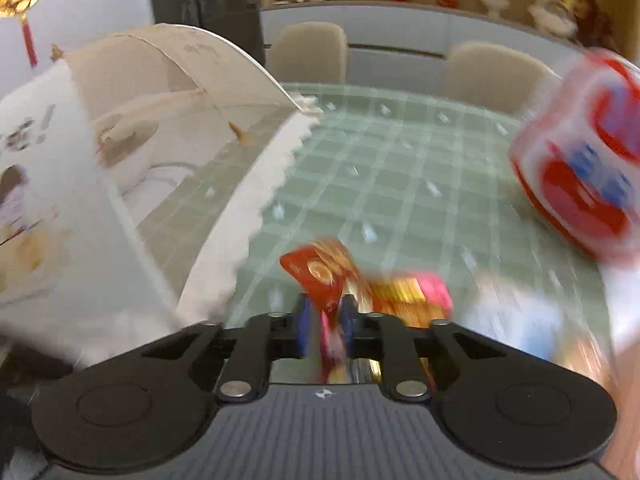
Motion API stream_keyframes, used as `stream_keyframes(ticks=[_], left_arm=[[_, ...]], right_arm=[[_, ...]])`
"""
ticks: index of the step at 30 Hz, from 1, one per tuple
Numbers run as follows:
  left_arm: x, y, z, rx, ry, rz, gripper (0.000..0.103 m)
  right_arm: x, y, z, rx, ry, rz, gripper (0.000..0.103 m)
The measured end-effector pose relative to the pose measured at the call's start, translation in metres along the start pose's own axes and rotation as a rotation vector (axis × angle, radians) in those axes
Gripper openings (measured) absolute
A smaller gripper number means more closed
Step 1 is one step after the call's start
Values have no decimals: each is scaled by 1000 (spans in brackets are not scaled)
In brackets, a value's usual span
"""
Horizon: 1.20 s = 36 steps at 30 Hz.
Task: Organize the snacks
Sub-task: 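Grasp the red-and-gold snack bag with the left tool while the right tool holds the egg packet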
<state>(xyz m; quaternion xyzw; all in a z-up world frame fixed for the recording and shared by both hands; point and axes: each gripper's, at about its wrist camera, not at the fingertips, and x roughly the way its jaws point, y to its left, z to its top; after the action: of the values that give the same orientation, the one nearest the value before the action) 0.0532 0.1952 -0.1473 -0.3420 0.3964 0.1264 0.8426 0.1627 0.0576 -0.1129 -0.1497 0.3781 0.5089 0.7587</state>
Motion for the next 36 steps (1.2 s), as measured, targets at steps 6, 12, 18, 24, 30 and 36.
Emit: stream_keyframes(ticks=[6, 12, 18, 24, 30, 36], left_arm=[[23, -26, 28, 55, -4, -47, 37], [56, -40, 73, 143, -75, 44, 37], [105, -31, 87, 121, -25, 66, 37], [97, -37, 75, 213, -20, 104, 37], [78, -39, 62, 278, -5, 177, 37], [74, -51, 48, 292, 15, 133, 37]], right_arm=[[-66, -18, -78, 69, 54, -137, 4], [-89, -33, -110, 201, 13, -189, 65], [-61, -7, -90, 219, -54, -98, 69], [11, 13, -56, 203, 6, -7, 74], [21, 22, -54, 132, 29, -24, 52], [-26, -5, -89, 213, 62, -15, 39]])
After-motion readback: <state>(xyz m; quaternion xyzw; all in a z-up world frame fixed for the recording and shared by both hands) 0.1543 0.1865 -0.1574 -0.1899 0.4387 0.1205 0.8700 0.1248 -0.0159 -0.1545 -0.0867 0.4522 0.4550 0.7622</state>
